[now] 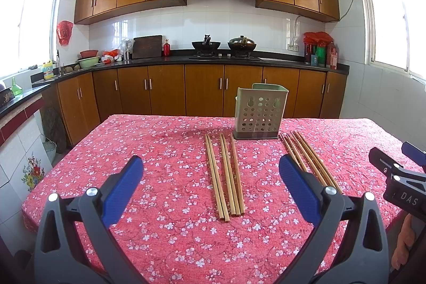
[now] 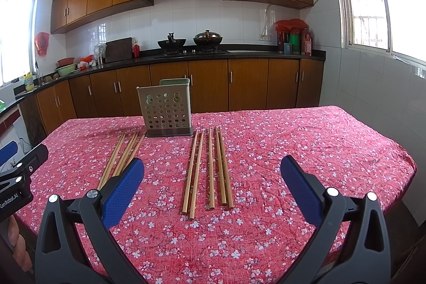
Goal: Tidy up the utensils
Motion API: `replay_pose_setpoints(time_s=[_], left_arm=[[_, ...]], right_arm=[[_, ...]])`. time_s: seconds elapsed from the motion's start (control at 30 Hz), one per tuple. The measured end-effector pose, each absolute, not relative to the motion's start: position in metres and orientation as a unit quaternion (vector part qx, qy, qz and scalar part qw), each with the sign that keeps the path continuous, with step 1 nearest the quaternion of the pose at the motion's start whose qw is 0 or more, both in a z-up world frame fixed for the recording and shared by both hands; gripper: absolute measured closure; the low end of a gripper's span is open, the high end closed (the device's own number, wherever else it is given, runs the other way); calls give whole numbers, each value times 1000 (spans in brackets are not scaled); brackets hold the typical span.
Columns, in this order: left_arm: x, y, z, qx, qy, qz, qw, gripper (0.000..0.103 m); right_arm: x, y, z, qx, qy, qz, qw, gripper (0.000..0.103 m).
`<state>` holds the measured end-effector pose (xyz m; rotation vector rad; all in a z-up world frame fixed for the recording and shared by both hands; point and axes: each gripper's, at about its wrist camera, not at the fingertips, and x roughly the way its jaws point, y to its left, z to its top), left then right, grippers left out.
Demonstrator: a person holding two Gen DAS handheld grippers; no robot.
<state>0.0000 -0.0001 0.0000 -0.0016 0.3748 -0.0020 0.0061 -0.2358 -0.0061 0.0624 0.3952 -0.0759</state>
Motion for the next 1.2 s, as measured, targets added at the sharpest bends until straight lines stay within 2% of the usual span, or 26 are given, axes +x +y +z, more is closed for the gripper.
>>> replay_pose_setpoints(time_s=[1.2], left_arm=[[2,2,14,-2,188,0,982,4]], right_arm=[[4,-234,-4,32,197,-38,979,2]])
